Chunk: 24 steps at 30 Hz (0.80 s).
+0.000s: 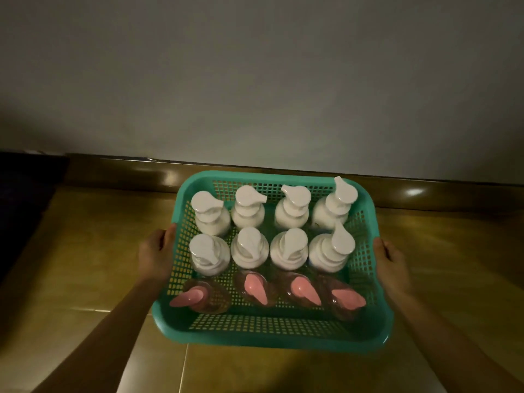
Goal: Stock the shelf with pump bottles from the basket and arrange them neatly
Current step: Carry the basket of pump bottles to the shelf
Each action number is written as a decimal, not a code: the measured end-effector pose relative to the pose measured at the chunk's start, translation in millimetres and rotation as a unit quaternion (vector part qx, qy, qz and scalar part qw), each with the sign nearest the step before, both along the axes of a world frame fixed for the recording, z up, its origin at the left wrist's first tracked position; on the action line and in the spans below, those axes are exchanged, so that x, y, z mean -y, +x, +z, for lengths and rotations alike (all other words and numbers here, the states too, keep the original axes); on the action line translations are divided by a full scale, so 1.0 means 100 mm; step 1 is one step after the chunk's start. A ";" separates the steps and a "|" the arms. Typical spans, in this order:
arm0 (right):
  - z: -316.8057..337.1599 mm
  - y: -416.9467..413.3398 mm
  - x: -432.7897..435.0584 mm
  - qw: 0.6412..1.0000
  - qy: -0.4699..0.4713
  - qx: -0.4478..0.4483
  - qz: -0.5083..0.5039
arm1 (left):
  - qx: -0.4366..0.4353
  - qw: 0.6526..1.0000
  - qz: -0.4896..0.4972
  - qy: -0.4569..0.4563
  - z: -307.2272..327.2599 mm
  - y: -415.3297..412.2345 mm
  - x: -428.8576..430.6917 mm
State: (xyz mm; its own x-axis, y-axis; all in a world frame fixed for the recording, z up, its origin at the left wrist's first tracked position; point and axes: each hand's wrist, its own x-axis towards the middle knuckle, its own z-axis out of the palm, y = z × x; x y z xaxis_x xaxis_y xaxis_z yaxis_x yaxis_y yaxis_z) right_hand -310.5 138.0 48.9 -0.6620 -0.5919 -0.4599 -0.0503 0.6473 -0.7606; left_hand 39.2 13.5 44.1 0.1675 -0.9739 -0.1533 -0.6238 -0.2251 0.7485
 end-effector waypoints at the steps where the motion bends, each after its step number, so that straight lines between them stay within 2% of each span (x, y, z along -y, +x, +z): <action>1: 0.24 0.04 -0.05 1.000 0.002 -0.002 0.009 | -0.002 1.000 0.001 0.004 0.23 0.05 -0.06; 12: 3.18 0.50 -0.39 0.998 0.006 -0.012 0.063 | -0.030 0.997 0.070 0.034 3.11 0.70 -0.85; 17: 4.48 0.74 -0.49 0.995 -0.009 -0.026 0.099 | -0.028 0.994 0.104 0.014 4.39 0.98 -1.15; 20: 5.08 0.84 -0.50 0.990 -0.015 -0.055 0.128 | -0.039 0.991 0.125 0.002 4.99 1.11 -1.35; 24: 5.65 1.00 -0.54 0.983 -0.017 -0.076 0.166 | -0.024 0.988 0.153 0.011 5.47 1.37 -1.57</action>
